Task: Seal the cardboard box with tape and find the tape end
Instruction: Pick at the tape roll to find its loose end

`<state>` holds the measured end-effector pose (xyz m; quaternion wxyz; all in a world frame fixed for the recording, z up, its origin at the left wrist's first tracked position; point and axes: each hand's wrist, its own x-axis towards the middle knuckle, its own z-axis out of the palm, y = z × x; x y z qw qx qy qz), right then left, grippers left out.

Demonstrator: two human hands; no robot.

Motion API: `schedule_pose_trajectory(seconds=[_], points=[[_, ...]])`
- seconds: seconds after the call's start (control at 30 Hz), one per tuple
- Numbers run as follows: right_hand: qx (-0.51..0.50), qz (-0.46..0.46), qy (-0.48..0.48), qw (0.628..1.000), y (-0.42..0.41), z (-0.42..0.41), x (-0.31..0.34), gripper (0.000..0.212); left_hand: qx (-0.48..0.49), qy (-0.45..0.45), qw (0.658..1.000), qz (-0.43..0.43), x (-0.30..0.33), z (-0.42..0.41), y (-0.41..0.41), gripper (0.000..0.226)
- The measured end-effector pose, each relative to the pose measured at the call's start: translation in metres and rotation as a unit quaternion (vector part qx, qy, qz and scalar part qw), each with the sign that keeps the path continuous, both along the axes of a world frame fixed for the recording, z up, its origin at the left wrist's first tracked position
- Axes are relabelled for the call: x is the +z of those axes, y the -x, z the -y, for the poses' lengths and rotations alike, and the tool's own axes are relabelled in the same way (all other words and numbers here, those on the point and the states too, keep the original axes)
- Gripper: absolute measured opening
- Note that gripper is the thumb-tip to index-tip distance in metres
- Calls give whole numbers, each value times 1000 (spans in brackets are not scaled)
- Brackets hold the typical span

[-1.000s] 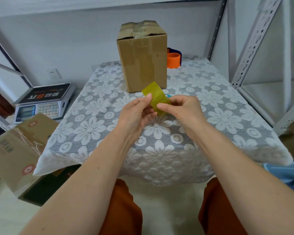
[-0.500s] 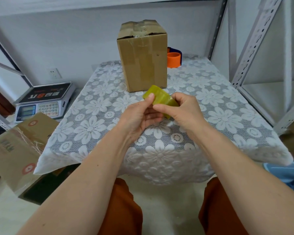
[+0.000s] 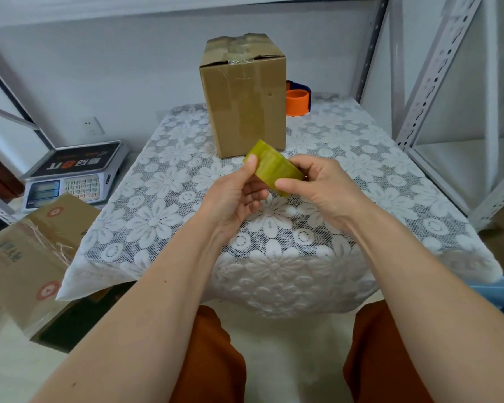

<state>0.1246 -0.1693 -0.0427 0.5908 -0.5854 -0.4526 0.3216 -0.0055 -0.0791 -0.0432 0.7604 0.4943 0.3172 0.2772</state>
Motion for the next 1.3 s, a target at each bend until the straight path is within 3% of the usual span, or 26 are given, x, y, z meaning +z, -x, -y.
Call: schedule_pose_trajectory(seconds=[0.2,0.43,0.7,0.93,1.07,1.3], points=[[33,-23,-7,999,-3,2,1,35,18,6,1000,4,0,-2,1,29],[-63,-28,1,998,6,-5,-3,15,-7,-71,997,21,-1,-4,-2,25],[-144,-100,7,985,13,-11,-5,63,-14,-172,985,-7,-6,0,-6,24],[-163,-113,10,980,14,-12,-4,65,-26,-177,984,-15,-7,4,-8,24],[-147,-101,10,984,14,-11,-4,66,-27,-234,970,-60,-7,7,-5,18],[-137,-48,-11,989,19,-10,-2,53,5,-249,967,-49,-8,9,-7,15]])
